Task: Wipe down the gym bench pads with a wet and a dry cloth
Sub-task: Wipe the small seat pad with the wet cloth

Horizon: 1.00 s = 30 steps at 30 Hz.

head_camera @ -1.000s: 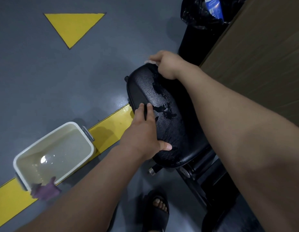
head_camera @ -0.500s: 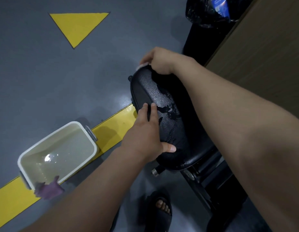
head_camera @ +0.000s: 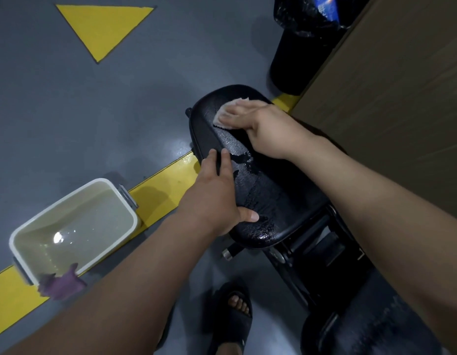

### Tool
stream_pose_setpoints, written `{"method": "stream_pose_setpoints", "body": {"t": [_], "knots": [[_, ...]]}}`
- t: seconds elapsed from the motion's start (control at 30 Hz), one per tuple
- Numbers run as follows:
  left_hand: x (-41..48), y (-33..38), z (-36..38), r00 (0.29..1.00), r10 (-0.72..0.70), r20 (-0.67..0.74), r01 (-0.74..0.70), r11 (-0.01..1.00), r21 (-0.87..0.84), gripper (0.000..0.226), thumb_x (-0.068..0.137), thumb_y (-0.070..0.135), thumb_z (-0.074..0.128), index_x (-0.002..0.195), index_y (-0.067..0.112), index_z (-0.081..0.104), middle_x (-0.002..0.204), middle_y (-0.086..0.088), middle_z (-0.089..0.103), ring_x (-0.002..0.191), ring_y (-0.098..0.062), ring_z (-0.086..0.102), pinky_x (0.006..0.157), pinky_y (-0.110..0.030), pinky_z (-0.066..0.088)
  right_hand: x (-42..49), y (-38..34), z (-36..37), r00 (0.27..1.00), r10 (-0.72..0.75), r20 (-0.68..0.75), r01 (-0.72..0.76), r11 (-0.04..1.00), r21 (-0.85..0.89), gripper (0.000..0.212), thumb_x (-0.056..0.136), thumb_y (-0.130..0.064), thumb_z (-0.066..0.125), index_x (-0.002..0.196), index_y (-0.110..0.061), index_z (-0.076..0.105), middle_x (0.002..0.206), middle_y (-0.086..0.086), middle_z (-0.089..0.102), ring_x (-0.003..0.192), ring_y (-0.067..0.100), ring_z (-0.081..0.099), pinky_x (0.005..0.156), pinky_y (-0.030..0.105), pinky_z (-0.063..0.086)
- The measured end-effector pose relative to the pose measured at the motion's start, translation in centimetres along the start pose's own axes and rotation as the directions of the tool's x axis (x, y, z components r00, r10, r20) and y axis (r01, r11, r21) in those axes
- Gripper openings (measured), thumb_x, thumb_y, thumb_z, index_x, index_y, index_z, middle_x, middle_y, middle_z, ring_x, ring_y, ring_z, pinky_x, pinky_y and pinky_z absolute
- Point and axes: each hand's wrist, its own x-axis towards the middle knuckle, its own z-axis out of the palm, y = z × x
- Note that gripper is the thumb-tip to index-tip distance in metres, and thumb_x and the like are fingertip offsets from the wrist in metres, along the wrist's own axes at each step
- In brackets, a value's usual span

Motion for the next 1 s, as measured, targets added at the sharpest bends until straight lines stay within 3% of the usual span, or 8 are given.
{"method": "stream_pose_setpoints", "body": {"t": [0.13,0.27,0.33,0.47,0.63,0.73,0.87,1.0], "knots": [[0.0,0.0,0.0,1.000,0.004,-0.011,-0.004,1.000,0.007,0.142,0.070,0.063,0.082,0.159,0.021,-0.021,0.167,-0.001,-0.023,0.157,-0.023,0.003,0.120,-0.034,0.025,3.0,-0.1,-1.1,0.993,0.106,0.044,-0.103,0.993,-0.058,0.063,0.084,0.010,0.044,0.135,-0.017,0.066,0.142,0.002,0.062,0.133,0.021,0.053,0.112,0.014,0.030],[0.1,-0.2,0.1,1.000,0.005,-0.004,-0.005,1.000,0.004,0.143,0.069,0.063,0.082,0.159,0.021,-0.021,0.167,-0.002,-0.023,0.157,-0.024,0.003,0.120,-0.035,0.025,5.9,-0.9,-1.3,0.953,0.292,0.076,-0.275,0.945,-0.176,0.072,0.088,0.008,0.045,0.153,-0.025,0.048,0.160,-0.002,0.043,0.147,0.021,0.039,0.121,0.026,0.022],[0.1,-0.4,0.1,1.000,0.011,-0.002,-0.011,1.000,0.002,0.142,0.069,0.063,0.082,0.159,0.022,-0.020,0.167,-0.001,-0.023,0.157,-0.024,0.003,0.120,-0.036,0.026,4.6,-1.1,-0.7,0.961,0.275,0.038,-0.266,0.952,-0.152,0.069,0.090,0.006,0.044,0.150,-0.028,0.052,0.157,-0.005,0.047,0.140,0.024,0.045,0.119,0.027,0.028],[0.2,-0.7,0.1,1.000,0.020,0.002,-0.020,1.000,0.001,0.142,0.068,0.065,0.082,0.159,0.023,-0.019,0.167,0.000,-0.022,0.157,-0.024,0.004,0.121,-0.037,0.027,-1.9,-1.5,-0.2,0.994,0.108,-0.025,-0.109,0.994,-0.032,0.051,0.092,0.001,0.053,0.132,-0.027,0.069,0.137,-0.015,0.064,0.113,0.010,0.060,0.108,0.027,0.043],[0.4,-0.4,0.0,1.000,0.014,0.008,-0.013,1.000,-0.007,0.143,0.069,0.062,0.083,0.158,0.020,-0.021,0.166,-0.003,-0.025,0.157,-0.025,0.002,0.122,-0.037,0.024,-7.8,-2.9,-0.8,0.986,0.149,-0.075,-0.153,0.986,-0.058,0.035,0.097,-0.012,0.067,0.128,-0.029,0.072,0.130,-0.006,0.070,0.093,0.006,0.045,0.090,0.019,0.043],[0.5,-0.2,0.0,1.000,0.006,0.012,-0.006,1.000,-0.007,0.144,0.069,0.061,0.084,0.158,0.019,-0.022,0.166,-0.004,-0.025,0.157,-0.026,0.001,0.123,-0.037,0.024,-4.4,-0.5,-0.2,0.960,0.262,-0.096,-0.271,0.958,-0.098,0.036,0.101,-0.017,0.055,0.131,-0.031,0.070,0.123,0.008,0.067,0.100,0.020,0.054,0.089,0.020,0.039],[0.5,-0.2,0.0,1.000,0.006,0.005,-0.006,1.000,0.011,0.146,0.067,0.063,0.084,0.158,0.020,-0.022,0.167,-0.003,-0.024,0.157,-0.026,0.002,0.122,-0.038,0.025,1.6,3.0,0.0,0.949,0.263,-0.173,-0.289,0.946,-0.147,0.036,0.096,-0.010,0.059,0.126,-0.025,0.072,0.116,0.001,0.076,0.106,0.029,0.069,0.093,0.035,0.052],[0.4,-0.1,-0.1,1.000,0.005,0.007,-0.005,1.000,0.014,0.146,0.066,0.062,0.085,0.159,0.021,-0.021,0.167,-0.003,-0.024,0.157,-0.025,0.003,0.121,-0.037,0.026,1.7,3.5,0.6,0.926,0.325,-0.192,-0.359,0.915,-0.185,0.048,0.092,-0.011,0.058,0.132,-0.035,0.066,0.113,-0.002,0.074,0.102,0.027,0.064,0.095,0.030,0.050]]}}
